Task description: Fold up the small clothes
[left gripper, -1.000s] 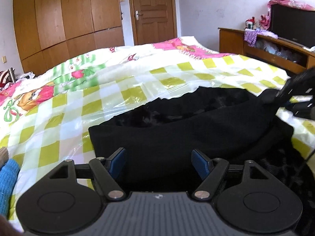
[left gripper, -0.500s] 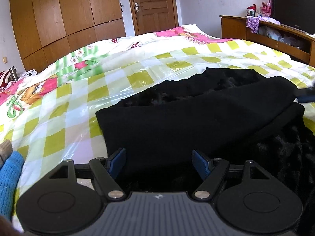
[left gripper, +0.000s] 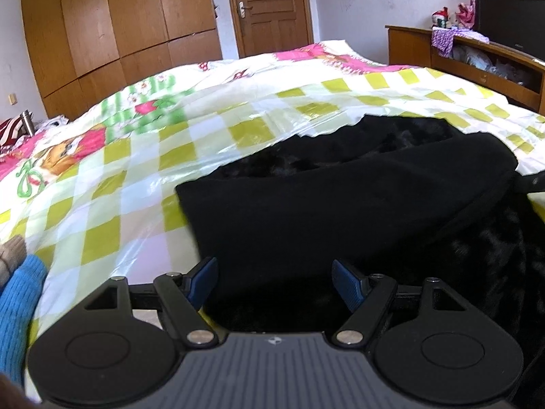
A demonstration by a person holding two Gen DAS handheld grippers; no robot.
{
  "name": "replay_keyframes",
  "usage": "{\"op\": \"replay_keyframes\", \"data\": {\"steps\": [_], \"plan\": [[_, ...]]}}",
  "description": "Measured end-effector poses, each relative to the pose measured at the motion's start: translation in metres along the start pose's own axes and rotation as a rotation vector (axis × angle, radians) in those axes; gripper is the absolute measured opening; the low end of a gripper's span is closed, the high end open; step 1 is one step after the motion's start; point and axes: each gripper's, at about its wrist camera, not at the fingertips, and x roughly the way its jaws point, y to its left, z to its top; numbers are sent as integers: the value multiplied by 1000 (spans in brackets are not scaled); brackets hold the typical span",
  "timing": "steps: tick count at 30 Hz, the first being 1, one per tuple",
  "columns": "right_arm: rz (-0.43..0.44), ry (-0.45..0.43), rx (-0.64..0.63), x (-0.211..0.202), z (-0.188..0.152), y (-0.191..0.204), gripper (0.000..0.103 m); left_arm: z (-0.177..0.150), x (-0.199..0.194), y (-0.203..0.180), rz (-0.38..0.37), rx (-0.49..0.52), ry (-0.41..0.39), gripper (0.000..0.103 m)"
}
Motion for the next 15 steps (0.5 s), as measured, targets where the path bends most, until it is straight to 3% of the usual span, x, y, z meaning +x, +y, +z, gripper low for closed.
{"op": "replay_keyframes", "data": {"steps": [5,9,11,15], "plan": [[-49,35,53,-3,-1,-12,16,-18,-3,25,19,-59,63,86],[-69,24,-98,-38,-3,10,23,-36,-38,47,-17,-92,62,86],[-31,43,-157,-64,-9,20,23,-45,-57,52,-46,-82,77,86],[87,188,-301,-111,-37,50,23,-66,-97,58,-135,-40,128,86]]}}
